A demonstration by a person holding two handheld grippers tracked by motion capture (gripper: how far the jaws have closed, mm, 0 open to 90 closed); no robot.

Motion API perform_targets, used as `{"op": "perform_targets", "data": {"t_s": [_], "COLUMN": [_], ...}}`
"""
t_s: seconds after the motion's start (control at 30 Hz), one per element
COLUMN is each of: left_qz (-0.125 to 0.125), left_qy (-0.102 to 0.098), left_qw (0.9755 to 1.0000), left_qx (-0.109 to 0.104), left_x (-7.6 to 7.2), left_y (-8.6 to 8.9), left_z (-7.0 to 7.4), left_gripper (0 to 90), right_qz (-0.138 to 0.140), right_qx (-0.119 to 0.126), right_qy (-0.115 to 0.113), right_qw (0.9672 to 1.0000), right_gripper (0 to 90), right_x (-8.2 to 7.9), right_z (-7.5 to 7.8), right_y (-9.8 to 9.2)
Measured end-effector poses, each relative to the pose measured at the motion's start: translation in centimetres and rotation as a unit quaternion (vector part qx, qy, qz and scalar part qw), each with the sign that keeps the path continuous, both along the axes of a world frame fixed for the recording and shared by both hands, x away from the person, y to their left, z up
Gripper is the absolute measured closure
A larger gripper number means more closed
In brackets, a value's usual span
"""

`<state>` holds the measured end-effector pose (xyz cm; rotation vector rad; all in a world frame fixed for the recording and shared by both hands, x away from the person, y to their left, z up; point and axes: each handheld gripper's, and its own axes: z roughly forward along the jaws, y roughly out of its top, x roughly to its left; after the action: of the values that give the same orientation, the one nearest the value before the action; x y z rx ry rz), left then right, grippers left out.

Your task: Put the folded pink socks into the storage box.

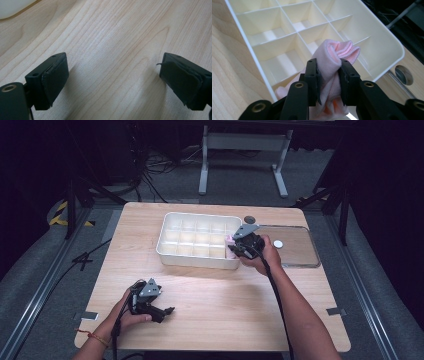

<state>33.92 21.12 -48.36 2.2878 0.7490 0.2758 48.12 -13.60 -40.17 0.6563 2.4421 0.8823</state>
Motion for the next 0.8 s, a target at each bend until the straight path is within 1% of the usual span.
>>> {"op": "perform_targets", "data": {"t_s": [0.13,0.17,0.23,0.27,0.37,0.53,0.63,0.67,0.77,0.8], "left_qz": [0.000,0.000,0.000,-0.001,-0.001,-0.001,-0.001,0.000,0.000,0.000], "left_qy": [0.000,0.000,0.000,0.000,0.000,0.000,0.000,0.000,0.000,0.000], "left_qw": [1.0000,1.0000,1.0000,1.0000,1.0000,1.0000,1.0000,1.0000,1.0000,1.0000], "left_qx": [0.000,0.000,0.000,0.002,0.001,0.002,0.002,0.002,0.001,0.001], "left_x": [0.0,0.0,0.0,0.0,0.0,0.0,0.0,0.0,0.0,0.0], "left_y": [0.0,0.0,0.0,0.0,0.0,0.0,0.0,0.0,0.0,0.0], "left_z": [0.0,0.0,0.0,0.0,0.0,0.0,0.0,0.0,0.0,0.0], "left_gripper": [8.9,8.9,8.9,8.9,8.9,8.8,8.8,8.8,8.8,8.8], "right_qz": [0.015,0.022,0.028,0.028,0.030,0.034,0.033,0.031,0.032,0.032], "right_qx": [-0.008,-0.013,-0.025,-0.028,-0.035,-0.063,-0.068,-0.070,-0.084,-0.084], "right_qy": [0.016,0.025,0.034,0.036,0.054,0.077,0.092,0.093,0.105,0.105], "right_qw": [0.9997,0.9994,0.9987,0.9986,0.9975,0.9944,0.9929,0.9927,0.9904,0.9904], "right_gripper": [71.2,71.0,71.0,71.0,71.1,71.5,71.6,71.7,72.2,72.2], "right_x": [0.1,0.1,0.2,0.2,0.5,0.8,1.2,1.2,1.6,1.6], "right_z": [-0.3,-0.5,-0.6,-0.6,-0.7,-1.2,-1.1,-1.1,-1.3,-1.3], "right_y": [0.4,0.5,0.7,0.7,0.7,1.0,1.2,1.2,1.4,1.4]}}
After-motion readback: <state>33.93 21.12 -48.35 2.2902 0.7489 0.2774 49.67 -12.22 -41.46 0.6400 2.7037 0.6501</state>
